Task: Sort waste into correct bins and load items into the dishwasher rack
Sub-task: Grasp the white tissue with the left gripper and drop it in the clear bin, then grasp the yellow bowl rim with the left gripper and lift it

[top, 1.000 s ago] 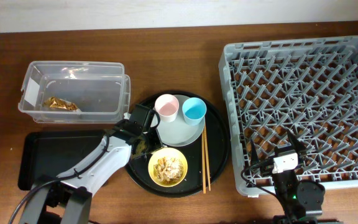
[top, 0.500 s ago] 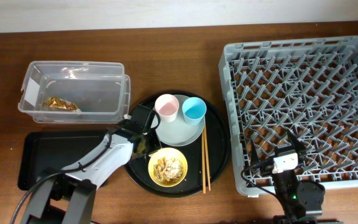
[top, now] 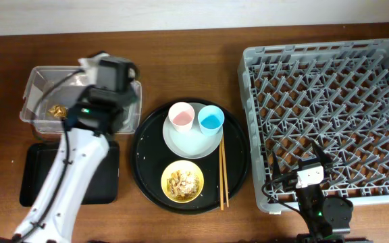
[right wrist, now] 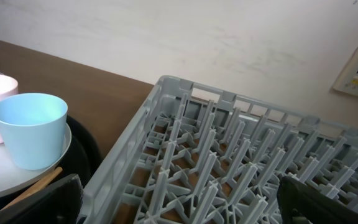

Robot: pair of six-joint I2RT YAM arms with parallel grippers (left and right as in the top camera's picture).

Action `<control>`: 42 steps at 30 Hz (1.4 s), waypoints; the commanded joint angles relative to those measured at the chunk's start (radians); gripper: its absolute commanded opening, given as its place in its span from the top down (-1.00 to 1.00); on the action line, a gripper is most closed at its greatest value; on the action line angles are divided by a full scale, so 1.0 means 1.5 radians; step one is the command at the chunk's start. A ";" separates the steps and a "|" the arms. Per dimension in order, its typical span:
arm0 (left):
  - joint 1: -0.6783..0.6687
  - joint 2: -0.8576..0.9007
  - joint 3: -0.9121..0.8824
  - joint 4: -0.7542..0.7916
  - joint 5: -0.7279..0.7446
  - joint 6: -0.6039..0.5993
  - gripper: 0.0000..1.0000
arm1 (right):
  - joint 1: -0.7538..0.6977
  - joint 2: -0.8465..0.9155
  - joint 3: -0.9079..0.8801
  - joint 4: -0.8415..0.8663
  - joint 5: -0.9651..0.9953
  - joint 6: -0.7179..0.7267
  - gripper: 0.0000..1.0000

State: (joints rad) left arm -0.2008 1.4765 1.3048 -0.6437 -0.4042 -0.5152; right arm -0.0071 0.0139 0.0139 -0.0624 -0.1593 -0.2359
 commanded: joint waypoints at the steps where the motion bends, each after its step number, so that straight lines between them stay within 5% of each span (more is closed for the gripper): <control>1: 0.082 0.081 0.005 0.031 0.005 0.011 0.52 | -0.004 -0.006 -0.006 0.000 -0.002 0.005 -0.96; 3: 0.117 0.144 0.005 0.064 0.056 0.011 0.38 | -0.004 -0.006 -0.006 0.000 -0.002 0.005 -0.96; 6: 0.148 0.186 0.005 0.102 0.109 0.057 -0.90 | -0.004 -0.006 -0.006 0.000 -0.002 0.005 -0.96; 7: 0.149 0.186 0.005 0.111 0.109 0.083 -0.98 | -0.004 -0.006 -0.006 0.000 -0.002 0.005 -0.97; 12: 0.144 0.156 0.009 0.089 0.147 0.130 -0.98 | -0.004 -0.006 -0.006 0.000 -0.002 0.005 -0.96; 16: 0.086 -0.014 0.009 -0.009 0.336 0.125 -0.84 | -0.004 -0.006 -0.006 0.000 -0.002 0.005 -0.96; 22: -0.137 -0.170 0.008 -0.212 0.360 0.113 -0.97 | -0.004 -0.006 -0.006 0.000 -0.002 0.005 -0.96; 23: -0.161 -0.171 0.008 -0.217 0.363 0.112 -0.54 | -0.004 -0.006 -0.006 0.000 -0.002 0.005 -0.96; 26: -0.260 -0.146 0.006 -0.218 0.364 0.110 0.18 | -0.004 -0.006 -0.006 0.000 -0.002 0.005 -0.96; 28: -0.304 -0.117 0.005 -0.218 0.361 0.095 0.31 | -0.004 -0.006 -0.006 0.000 -0.002 0.005 -0.96; 32: -0.380 0.004 0.005 -0.208 0.357 0.090 0.34 | -0.004 -0.006 -0.006 0.000 -0.002 0.005 -0.97; 42: -0.384 0.168 0.003 -0.268 0.357 0.079 0.34 | -0.004 -0.006 -0.006 0.000 -0.002 0.005 -0.96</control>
State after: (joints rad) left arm -0.7750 1.7103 1.3132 -1.0378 0.1310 -0.3859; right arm -0.0071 0.0128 0.0139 -0.0620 -0.1593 -0.2359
